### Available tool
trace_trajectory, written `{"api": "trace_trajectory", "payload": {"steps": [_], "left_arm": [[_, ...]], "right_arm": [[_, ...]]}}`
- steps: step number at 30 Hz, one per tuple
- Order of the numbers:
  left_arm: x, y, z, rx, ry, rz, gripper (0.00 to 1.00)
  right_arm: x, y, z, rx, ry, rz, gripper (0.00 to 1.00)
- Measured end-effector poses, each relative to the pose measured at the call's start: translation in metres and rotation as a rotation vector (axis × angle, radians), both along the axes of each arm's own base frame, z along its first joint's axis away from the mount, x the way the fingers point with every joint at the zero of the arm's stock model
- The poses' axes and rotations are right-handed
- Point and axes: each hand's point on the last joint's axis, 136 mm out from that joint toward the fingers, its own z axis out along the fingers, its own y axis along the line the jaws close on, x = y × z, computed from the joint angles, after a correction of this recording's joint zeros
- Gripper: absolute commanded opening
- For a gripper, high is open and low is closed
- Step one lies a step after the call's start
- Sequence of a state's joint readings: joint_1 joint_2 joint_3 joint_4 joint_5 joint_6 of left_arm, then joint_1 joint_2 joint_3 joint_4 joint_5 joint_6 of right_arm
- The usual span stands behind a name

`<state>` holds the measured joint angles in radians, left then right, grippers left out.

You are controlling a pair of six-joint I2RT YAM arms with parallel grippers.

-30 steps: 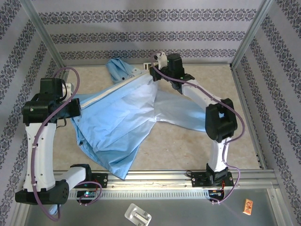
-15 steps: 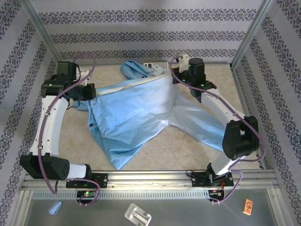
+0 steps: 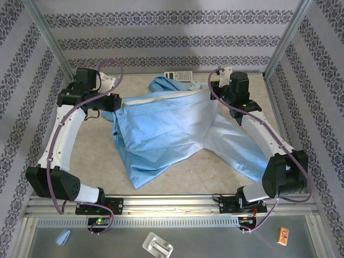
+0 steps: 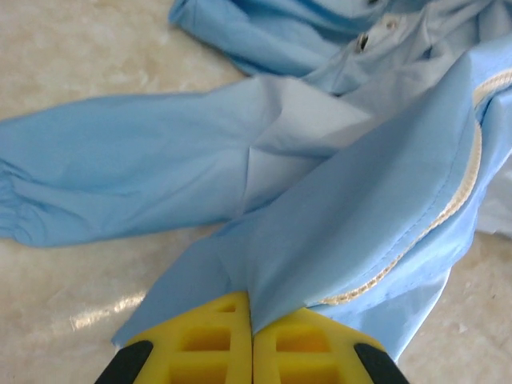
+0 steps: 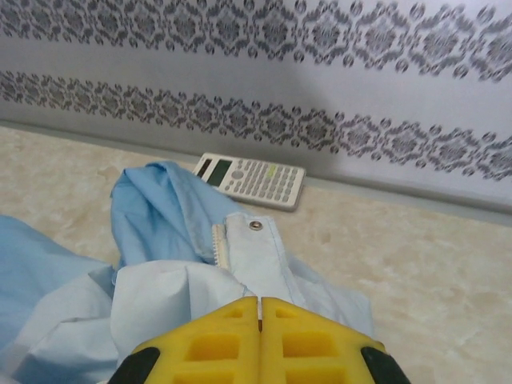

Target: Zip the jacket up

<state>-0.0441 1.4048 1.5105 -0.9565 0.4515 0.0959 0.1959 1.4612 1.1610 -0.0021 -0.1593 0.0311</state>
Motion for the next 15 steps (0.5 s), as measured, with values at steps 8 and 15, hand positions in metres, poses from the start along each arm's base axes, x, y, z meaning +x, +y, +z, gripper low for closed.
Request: {"api": "trace_trajectory", "payload": {"steps": [8, 15], "left_arm": [[-0.051, 0.013, -0.032, 0.095, 0.071, -0.033, 0.00], [-0.100, 0.021, -0.035, 0.148, 0.067, -0.046, 0.00]], "right_arm": [[0.020, 0.028, -0.086, 0.070, 0.189, 0.093, 0.00], [0.020, 0.057, -0.137, 0.099, 0.315, 0.170, 0.00]]}}
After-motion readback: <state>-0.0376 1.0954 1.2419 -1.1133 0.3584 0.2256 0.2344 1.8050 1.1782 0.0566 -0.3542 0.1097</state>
